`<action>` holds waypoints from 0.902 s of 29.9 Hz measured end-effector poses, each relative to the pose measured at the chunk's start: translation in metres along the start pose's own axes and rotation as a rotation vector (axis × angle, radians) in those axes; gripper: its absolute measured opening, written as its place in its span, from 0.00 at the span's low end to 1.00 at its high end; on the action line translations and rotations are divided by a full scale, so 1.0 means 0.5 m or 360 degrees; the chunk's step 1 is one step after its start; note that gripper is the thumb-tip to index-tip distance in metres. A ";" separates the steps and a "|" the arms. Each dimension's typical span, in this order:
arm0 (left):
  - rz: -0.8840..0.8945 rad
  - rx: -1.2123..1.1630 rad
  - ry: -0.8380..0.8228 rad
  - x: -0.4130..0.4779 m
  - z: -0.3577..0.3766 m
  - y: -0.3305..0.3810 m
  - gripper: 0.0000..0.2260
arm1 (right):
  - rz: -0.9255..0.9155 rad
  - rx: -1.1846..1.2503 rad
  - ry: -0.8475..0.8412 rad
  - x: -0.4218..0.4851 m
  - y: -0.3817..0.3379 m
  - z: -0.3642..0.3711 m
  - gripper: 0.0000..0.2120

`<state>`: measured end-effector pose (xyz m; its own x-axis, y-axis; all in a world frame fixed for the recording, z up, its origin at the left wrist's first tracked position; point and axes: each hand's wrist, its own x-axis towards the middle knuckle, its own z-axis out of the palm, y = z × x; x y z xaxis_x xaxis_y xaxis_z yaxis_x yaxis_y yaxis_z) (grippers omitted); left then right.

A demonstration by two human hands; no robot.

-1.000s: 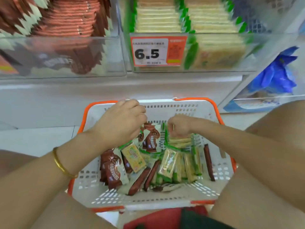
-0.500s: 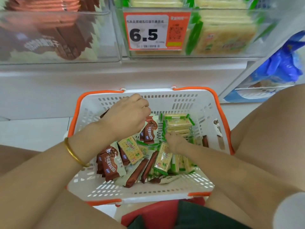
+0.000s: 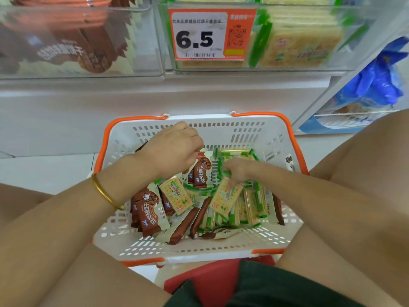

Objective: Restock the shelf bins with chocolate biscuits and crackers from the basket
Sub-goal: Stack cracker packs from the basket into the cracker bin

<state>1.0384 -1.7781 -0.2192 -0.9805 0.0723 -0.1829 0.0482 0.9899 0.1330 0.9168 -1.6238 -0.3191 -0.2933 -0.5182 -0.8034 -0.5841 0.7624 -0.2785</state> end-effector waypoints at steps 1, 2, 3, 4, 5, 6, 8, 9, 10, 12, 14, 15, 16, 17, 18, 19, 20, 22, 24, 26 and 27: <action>-0.0061 -0.0060 -0.0068 0.002 -0.007 0.000 0.14 | -0.0038 0.0068 0.0008 -0.025 -0.009 -0.039 0.28; -0.0119 -0.0143 -0.0121 0.004 -0.014 0.000 0.14 | -0.0089 0.0148 0.0031 -0.055 -0.017 -0.078 0.24; -0.0177 -0.0246 -0.0158 0.006 -0.022 0.000 0.15 | -0.0147 0.0228 0.0065 -0.084 -0.025 -0.113 0.20; -0.0242 -0.0365 -0.0182 0.007 -0.032 0.000 0.17 | -0.0212 0.0327 0.0101 -0.113 -0.031 -0.144 0.16; -0.0308 -0.0501 -0.0198 0.006 -0.044 0.000 0.18 | -0.0281 0.0459 0.0134 -0.142 -0.034 -0.167 0.13; -0.0367 -0.0648 -0.0208 0.004 -0.057 0.000 0.18 | -0.0350 0.0597 0.0167 -0.168 -0.036 -0.185 0.11; -0.0433 -0.0894 -0.0205 -0.001 -0.087 0.002 0.17 | -0.0477 0.0794 0.0258 -0.211 -0.034 -0.206 0.10; -0.0436 -0.0974 -0.0188 -0.006 -0.101 0.004 0.15 | -0.0525 0.0859 0.0308 -0.227 -0.034 -0.212 0.10; -0.0428 -0.1050 -0.0158 -0.010 -0.114 0.006 0.12 | -0.0564 0.0913 0.0359 -0.241 -0.034 -0.216 0.11; -0.0408 -0.1248 -0.0058 -0.018 -0.140 0.006 0.07 | -0.0631 0.1002 0.0432 -0.264 -0.038 -0.226 0.11; -0.0395 -0.1337 0.0044 -0.027 -0.168 0.003 0.05 | -0.0696 0.1104 0.0445 -0.289 -0.045 -0.236 0.12; -0.0384 -0.1335 0.0092 -0.031 -0.182 0.001 0.05 | -0.0734 0.1164 0.0433 -0.301 -0.048 -0.239 0.13; -0.0378 -0.1324 0.0144 -0.033 -0.194 -0.002 0.05 | -0.0778 0.1220 0.0423 -0.312 -0.052 -0.243 0.14; -0.0372 -0.1305 0.0193 -0.035 -0.208 -0.004 0.05 | -0.0814 0.1263 0.0419 -0.325 -0.056 -0.247 0.16; -0.0356 -0.1280 0.0241 -0.037 -0.221 -0.004 0.05 | -0.0841 0.1290 0.0423 -0.337 -0.061 -0.250 0.17; -0.0328 -0.1234 0.0295 -0.039 -0.235 -0.002 0.06 | -0.0865 0.1303 0.0441 -0.348 -0.067 -0.255 0.18; -0.0297 -0.1174 0.0373 -0.038 -0.249 -0.001 0.06 | -0.0889 0.1311 0.0482 -0.360 -0.071 -0.261 0.17; -0.0254 -0.1065 0.0635 -0.031 -0.280 0.003 0.07 | -0.0954 0.1366 0.0633 -0.383 -0.077 -0.283 0.16; -0.0270 -0.0953 0.1034 -0.021 -0.312 -0.002 0.08 | -0.0994 0.1464 0.0869 -0.405 -0.077 -0.321 0.13; -0.0305 -0.0607 0.1376 -0.008 -0.337 -0.021 0.12 | -0.0975 0.1503 0.1167 -0.418 -0.080 -0.373 0.09; -0.0325 -0.0388 0.1443 0.000 -0.346 -0.035 0.14 | -0.0945 0.1489 0.1318 -0.416 -0.085 -0.402 0.08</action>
<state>1.0046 -1.8163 -0.0529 -0.7448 -0.3219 0.5845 -0.0808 0.9130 0.3999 0.8506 -1.6262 -0.0346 -0.7338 -0.6793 0.0109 -0.1551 0.1519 -0.9762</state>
